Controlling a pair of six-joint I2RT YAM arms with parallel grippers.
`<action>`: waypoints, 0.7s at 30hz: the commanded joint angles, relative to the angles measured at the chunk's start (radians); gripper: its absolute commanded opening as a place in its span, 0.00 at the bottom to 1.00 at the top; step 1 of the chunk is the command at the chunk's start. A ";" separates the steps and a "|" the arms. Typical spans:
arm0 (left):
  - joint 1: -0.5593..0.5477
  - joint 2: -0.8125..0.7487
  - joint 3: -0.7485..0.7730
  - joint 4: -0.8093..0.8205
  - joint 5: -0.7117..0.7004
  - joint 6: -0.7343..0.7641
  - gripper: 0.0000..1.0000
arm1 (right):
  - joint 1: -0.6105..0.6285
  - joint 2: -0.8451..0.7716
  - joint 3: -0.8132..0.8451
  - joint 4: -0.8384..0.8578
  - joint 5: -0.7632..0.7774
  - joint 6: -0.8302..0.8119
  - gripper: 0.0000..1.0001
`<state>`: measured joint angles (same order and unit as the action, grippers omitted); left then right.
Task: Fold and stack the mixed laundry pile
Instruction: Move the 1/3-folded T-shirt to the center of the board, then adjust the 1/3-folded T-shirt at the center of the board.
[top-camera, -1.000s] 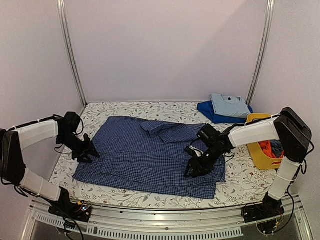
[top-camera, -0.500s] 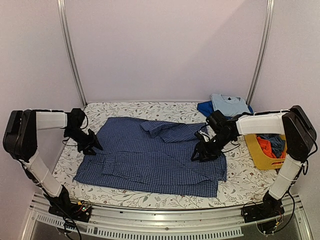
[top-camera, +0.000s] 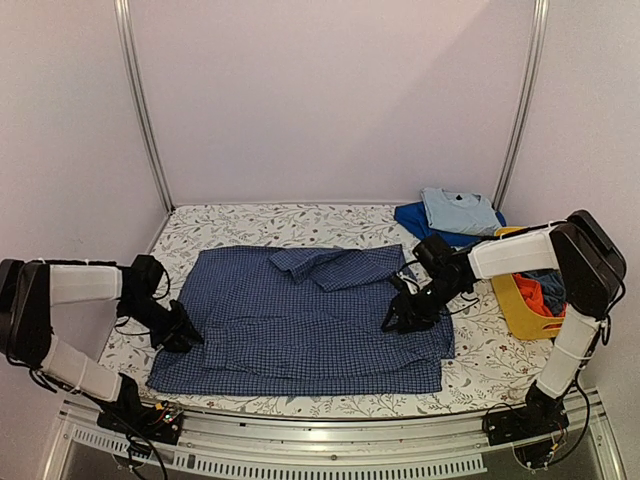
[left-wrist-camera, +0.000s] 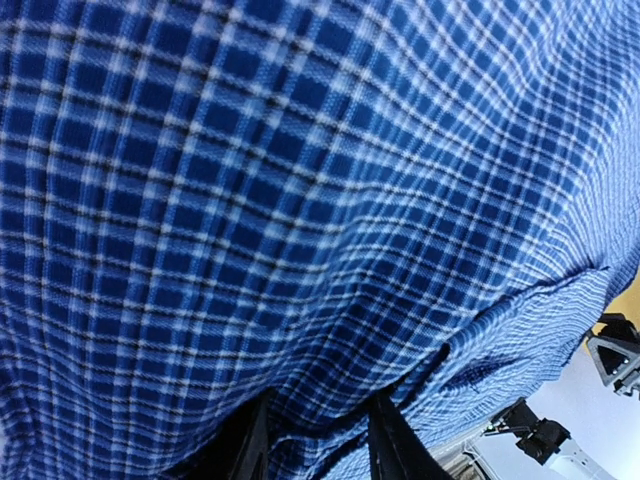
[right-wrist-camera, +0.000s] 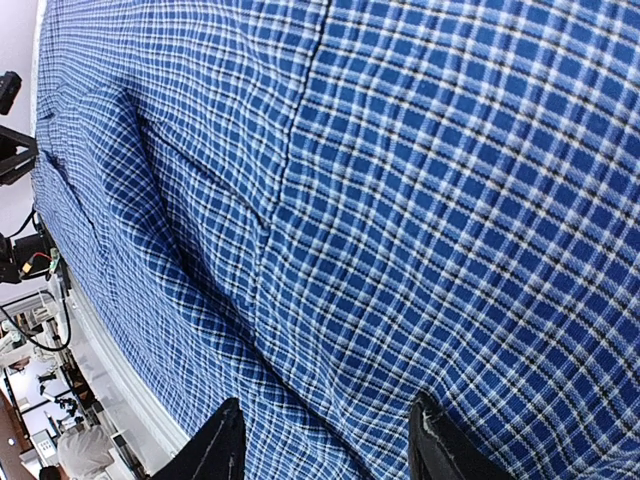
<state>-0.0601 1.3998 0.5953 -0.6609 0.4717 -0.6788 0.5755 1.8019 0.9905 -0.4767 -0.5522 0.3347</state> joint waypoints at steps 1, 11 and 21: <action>-0.020 -0.100 -0.062 -0.115 -0.040 -0.068 0.35 | 0.005 0.007 -0.094 -0.102 0.023 -0.006 0.55; -0.172 -0.051 0.329 0.074 -0.016 0.054 0.70 | 0.002 -0.124 0.078 -0.144 -0.017 -0.066 0.56; -0.462 0.374 0.770 0.141 -0.293 0.522 0.84 | -0.128 -0.126 0.323 -0.079 0.090 -0.094 0.66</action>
<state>-0.4316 1.6180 1.2526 -0.5285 0.3252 -0.4362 0.5198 1.7096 1.2472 -0.5835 -0.5472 0.2676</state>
